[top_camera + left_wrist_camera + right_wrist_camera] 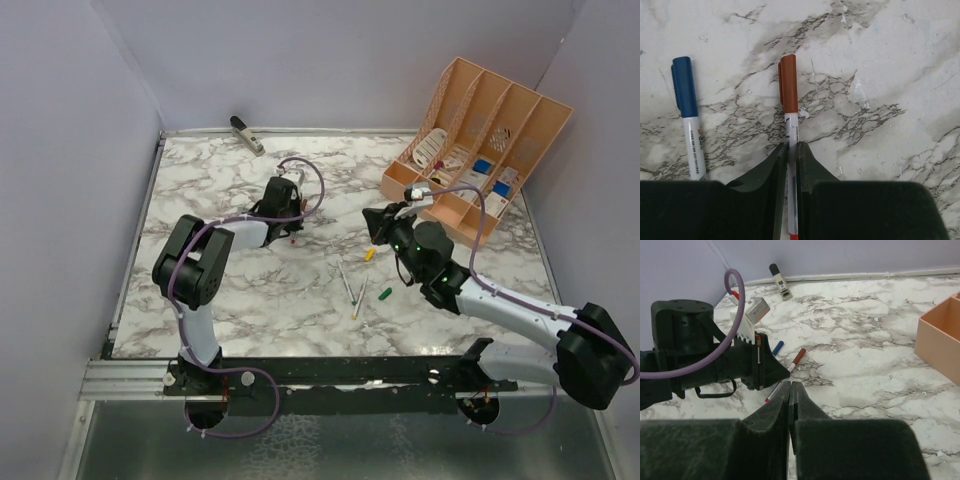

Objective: Insert the pens into the pen caps

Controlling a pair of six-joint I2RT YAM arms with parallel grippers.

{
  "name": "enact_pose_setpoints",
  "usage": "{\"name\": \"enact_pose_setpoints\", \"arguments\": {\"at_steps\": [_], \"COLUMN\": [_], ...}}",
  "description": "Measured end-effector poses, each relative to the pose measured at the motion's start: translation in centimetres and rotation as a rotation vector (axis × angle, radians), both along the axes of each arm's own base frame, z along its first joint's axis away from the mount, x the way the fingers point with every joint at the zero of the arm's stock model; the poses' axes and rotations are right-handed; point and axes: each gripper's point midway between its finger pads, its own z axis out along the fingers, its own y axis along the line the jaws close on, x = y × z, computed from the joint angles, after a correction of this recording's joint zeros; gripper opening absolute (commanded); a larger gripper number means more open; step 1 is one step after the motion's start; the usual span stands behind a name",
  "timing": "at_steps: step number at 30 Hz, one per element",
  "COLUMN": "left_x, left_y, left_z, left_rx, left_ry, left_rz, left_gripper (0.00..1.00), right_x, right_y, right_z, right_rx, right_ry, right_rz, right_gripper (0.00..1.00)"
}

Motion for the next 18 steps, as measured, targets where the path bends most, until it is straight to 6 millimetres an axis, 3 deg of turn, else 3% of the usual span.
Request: {"name": "enact_pose_setpoints", "arguments": {"at_steps": [3,5,10,18], "left_x": [0.6,0.8,1.0,1.0], "left_y": [0.7,1.1,1.4,1.4], "left_z": [0.3,0.4,0.4,0.4], "left_rx": [0.007,0.01,0.013,0.012], "left_ry": [-0.005,-0.01,-0.012,-0.012], "left_rz": [0.021,0.031,0.038,0.039], "left_gripper": [0.17,0.23,0.3,0.32], "right_x": [0.0,0.1,0.1,0.1], "right_y": [0.0,0.1,0.1,0.1], "right_z": [-0.7,-1.0,-1.6,-1.7], "right_rx": [-0.013,-0.02,-0.032,-0.037], "right_ry": [0.013,0.021,0.034,0.037], "right_rz": [0.0,0.0,0.0,0.0], "right_gripper": [0.03,0.04,0.06,0.06]}}
